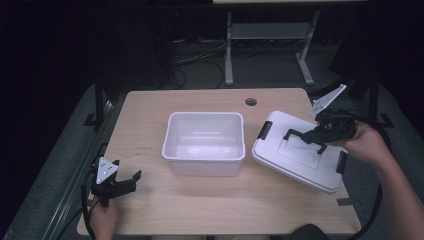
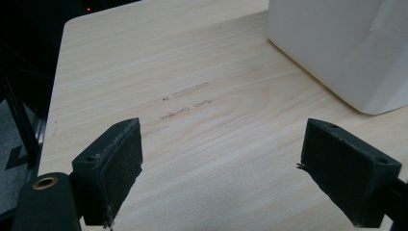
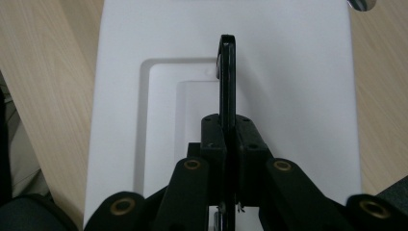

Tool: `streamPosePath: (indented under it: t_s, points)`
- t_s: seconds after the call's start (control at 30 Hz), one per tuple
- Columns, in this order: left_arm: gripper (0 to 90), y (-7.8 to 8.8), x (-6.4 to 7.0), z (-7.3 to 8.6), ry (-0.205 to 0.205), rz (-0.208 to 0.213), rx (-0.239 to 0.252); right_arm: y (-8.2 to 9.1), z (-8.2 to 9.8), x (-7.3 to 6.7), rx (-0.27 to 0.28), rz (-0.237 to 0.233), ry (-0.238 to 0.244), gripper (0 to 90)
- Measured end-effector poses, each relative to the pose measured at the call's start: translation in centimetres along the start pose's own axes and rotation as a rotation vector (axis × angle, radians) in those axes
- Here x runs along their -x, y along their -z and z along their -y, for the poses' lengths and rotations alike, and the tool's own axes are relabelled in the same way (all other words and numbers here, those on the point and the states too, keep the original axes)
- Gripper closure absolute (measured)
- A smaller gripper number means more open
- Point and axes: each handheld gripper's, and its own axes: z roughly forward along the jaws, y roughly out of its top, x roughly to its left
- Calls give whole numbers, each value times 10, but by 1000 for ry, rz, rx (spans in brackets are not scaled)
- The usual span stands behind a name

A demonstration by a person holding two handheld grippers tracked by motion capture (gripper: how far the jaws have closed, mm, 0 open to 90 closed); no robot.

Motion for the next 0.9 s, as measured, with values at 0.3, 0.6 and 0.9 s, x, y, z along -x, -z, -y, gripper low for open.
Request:
streamPosePath:
  t_s: [0.3, 0.6, 0.9]
  points:
    - [137, 0, 1, 0, -3, 1, -2, 25, -14, -4, 23, 12, 27, 842]
    - [137, -1, 1, -1, -8, 4, -7, 35, -41, -13, 29, 18, 89, 842]
    - [137, 0, 1, 0, -3, 5, -2, 22, -75, -26, 27, -27, 162, 842]
